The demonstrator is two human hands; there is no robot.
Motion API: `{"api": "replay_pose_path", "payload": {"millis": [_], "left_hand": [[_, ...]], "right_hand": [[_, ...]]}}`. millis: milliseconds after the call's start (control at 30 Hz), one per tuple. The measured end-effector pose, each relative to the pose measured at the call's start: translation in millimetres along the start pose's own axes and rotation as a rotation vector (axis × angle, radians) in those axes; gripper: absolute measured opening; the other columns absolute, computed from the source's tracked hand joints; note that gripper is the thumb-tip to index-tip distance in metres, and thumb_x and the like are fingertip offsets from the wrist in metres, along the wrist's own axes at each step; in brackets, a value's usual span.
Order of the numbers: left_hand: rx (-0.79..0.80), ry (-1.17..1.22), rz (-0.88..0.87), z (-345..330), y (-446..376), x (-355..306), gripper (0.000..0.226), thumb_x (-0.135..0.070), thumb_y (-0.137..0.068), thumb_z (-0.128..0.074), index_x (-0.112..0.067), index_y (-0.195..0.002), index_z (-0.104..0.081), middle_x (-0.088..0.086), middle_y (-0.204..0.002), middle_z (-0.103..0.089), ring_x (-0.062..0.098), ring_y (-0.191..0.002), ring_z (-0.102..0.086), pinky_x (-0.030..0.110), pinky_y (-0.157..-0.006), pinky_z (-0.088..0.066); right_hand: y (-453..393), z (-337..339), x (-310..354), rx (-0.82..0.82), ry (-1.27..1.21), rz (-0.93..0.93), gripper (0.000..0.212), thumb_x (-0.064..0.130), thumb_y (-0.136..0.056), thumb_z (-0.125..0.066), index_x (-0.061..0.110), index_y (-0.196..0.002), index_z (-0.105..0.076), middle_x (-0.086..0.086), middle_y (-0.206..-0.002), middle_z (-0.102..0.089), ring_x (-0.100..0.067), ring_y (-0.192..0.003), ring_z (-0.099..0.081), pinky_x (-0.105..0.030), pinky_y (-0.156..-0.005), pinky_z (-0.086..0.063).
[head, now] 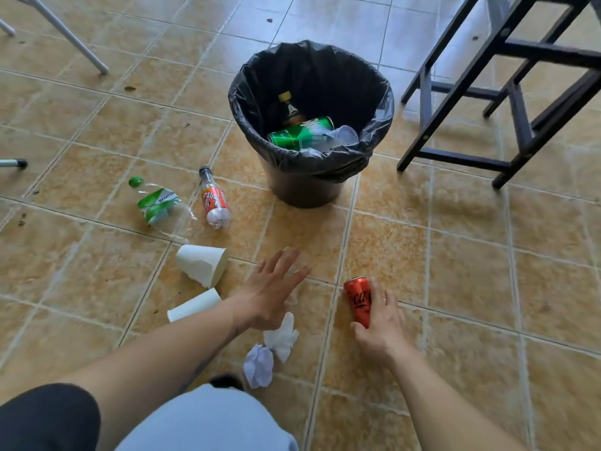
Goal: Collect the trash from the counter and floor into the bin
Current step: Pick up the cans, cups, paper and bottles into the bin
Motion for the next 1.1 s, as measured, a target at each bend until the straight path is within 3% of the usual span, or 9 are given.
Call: {"api": "replay_pose_path", "payload": {"millis": [167,367,433,567,667,833,933,1033,1100], "left_hand": [[0.011,0.065,0.054,-7.2,-10.4,-2.2,0.09,-0.006,-0.092,-0.058,-0.037,-0.16,-0.009,-0.001,-0.17,0.015,0.033,-0.156,0.001,0.046,-0.111,-0.04],[-0.058,0.226,0.055,19.6,-2.1,-14.4,0.077,-0.011,-0.096,-0.043,-0.038,-0.161,-0.012,-0.006,-0.171,0.002,0.025,-0.156,-0.006,0.044,-0.118,-0.033],[-0.212,0.286,-0.023,43.6,7.5,-18.1,0.073,-0.021,-0.092,-0.037,-0.032,-0.162,-0.017,0.0,-0.17,-0.011,0.029,-0.153,-0.019,0.044,-0.117,-0.034],[-0.622,0.354,-0.172,103.1,38.7,-19.7,0.065,-0.005,-0.087,-0.05,-0.013,-0.152,-0.045,0.011,-0.161,-0.037,0.028,-0.146,-0.038,0.046,-0.115,-0.04],[-0.867,0.385,-0.248,156.2,65.2,-15.1,0.057,-0.004,-0.087,-0.048,-0.005,-0.143,-0.055,0.012,-0.157,-0.043,0.025,-0.145,-0.041,0.042,-0.115,-0.041],[-1.115,0.357,-0.197,250.0,68.8,6.8,0.056,-0.007,-0.083,-0.041,-0.004,-0.136,-0.059,0.017,-0.149,-0.05,0.032,-0.137,-0.048,0.048,-0.107,-0.047],[-1.086,0.397,-0.035,294.0,42.3,22.3,0.065,-0.025,-0.081,-0.037,-0.01,-0.142,-0.054,0.015,-0.153,-0.043,0.035,-0.138,-0.044,0.052,-0.11,-0.044],[-0.749,0.542,0.198,300.8,8.1,41.0,0.078,-0.037,-0.089,-0.052,-0.026,-0.16,-0.021,0.013,-0.167,-0.013,0.034,-0.151,-0.019,0.049,-0.123,-0.022],[-0.627,0.571,0.264,287.4,-2.9,50.1,0.089,-0.039,-0.087,-0.057,-0.027,-0.162,-0.011,0.014,-0.167,-0.009,0.037,-0.152,-0.016,0.046,-0.124,-0.018]], "right_hand": [[2.3,-24.2,-6.8,-0.068,-0.01,-0.009,0.103,0.018,-0.087,-0.058,0.038,-0.152,0.02,-0.01,-0.146,-0.03,-0.035,-0.122,-0.046,-0.047,-0.099,-0.043],[12.6,2.8,13.7,-0.232,-0.006,0.155,0.091,0.021,-0.092,-0.049,0.037,-0.154,0.015,-0.005,-0.149,-0.038,-0.03,-0.119,-0.052,-0.043,-0.093,-0.047],[14.1,29.2,30.6,-0.348,-0.095,0.267,0.088,0.021,-0.091,-0.051,0.038,-0.155,0.007,-0.004,-0.141,-0.046,-0.03,-0.107,-0.057,-0.044,-0.085,-0.048],[26.6,98.7,68.4,-0.551,-0.254,0.496,0.089,0.012,-0.086,-0.058,0.033,-0.157,-0.009,-0.004,-0.121,-0.053,-0.025,-0.086,-0.056,-0.043,-0.069,-0.049],[41.0,152.1,99.1,-0.669,-0.322,0.615,0.086,0.011,-0.089,-0.06,0.031,-0.157,-0.011,-0.004,-0.116,-0.054,-0.018,-0.08,-0.056,-0.03,-0.06,-0.047],[44.0,231.7,168.0,-0.804,-0.381,0.753,0.081,0.01,-0.089,-0.059,0.028,-0.155,-0.015,-0.009,-0.122,-0.057,-0.023,-0.088,-0.059,-0.033,-0.069,-0.045],[23.8,255.5,205.4,-0.801,-0.34,0.739,0.083,0.013,-0.089,-0.059,0.029,-0.156,-0.012,-0.011,-0.127,-0.055,-0.026,-0.096,-0.057,-0.038,-0.076,-0.044],[3.1,258.7,219.4,-0.726,-0.314,0.585,0.085,0.025,-0.089,-0.058,0.029,-0.156,-0.007,-0.011,-0.144,-0.044,-0.035,-0.121,-0.051,-0.047,-0.095,-0.044],[2.9,248.3,217.4,-0.698,-0.326,0.553,0.082,0.026,-0.088,-0.059,0.026,-0.156,-0.011,-0.012,-0.148,-0.039,-0.034,-0.128,-0.046,-0.045,-0.101,-0.04]]}}
Point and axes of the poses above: each hand's wrist, its own y-axis away from the middle knuckle, its own z-axis out of the back of the hand, x = y × z, the point moved 3 cm from there along -y, towards the middle knuckle
